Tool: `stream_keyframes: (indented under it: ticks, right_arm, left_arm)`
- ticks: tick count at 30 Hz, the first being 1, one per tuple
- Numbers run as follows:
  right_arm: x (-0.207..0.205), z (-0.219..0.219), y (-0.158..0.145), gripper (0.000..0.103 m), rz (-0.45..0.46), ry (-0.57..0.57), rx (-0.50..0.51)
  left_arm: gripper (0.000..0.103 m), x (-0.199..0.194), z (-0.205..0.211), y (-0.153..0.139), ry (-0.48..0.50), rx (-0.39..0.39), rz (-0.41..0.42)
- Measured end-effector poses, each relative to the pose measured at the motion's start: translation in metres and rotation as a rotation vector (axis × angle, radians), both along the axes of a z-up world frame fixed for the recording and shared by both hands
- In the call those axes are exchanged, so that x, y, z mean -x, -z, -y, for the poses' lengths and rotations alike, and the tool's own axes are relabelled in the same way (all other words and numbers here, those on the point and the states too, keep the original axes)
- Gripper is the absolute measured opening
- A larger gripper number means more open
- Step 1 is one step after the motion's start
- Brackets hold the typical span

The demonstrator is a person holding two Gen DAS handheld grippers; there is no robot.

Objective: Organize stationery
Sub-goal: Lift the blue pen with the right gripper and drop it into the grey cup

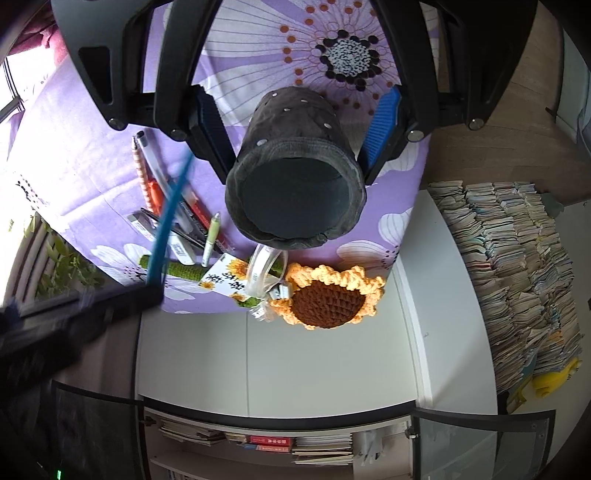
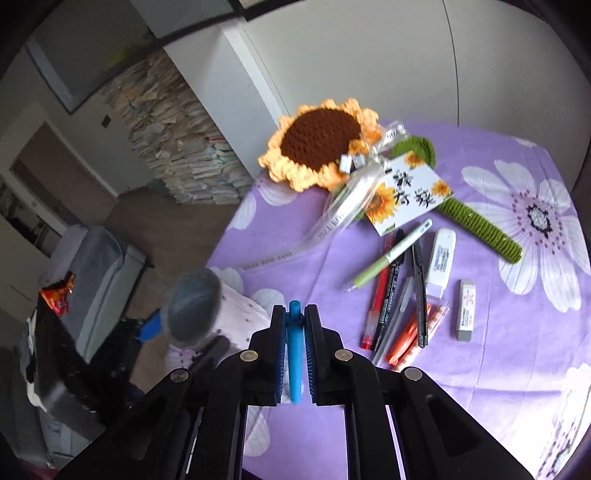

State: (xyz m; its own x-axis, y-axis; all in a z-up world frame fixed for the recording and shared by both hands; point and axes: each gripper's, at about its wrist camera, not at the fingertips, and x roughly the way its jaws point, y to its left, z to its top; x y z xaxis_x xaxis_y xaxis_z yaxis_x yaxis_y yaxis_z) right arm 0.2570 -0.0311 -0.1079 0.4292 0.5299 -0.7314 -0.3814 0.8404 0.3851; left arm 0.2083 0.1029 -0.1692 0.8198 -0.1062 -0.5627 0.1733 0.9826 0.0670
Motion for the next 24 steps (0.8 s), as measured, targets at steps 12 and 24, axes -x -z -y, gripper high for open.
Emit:
stream_keyframes:
  ticks: [12, 24]
  right_arm:
    - [0.050, -0.014, -0.110, 0.011, 0.365, -0.004, -0.031]
    - [0.005, -0.035, -0.031, 0.011, 0.121, -0.059, 0.042]
  left_arm:
    - [0.067, -0.004, 0.031, 0.000, 0.097, -0.024, 0.001]
    - [0.067, -0.003, 0.038, 0.002, 0.118, -0.011, 0.003]
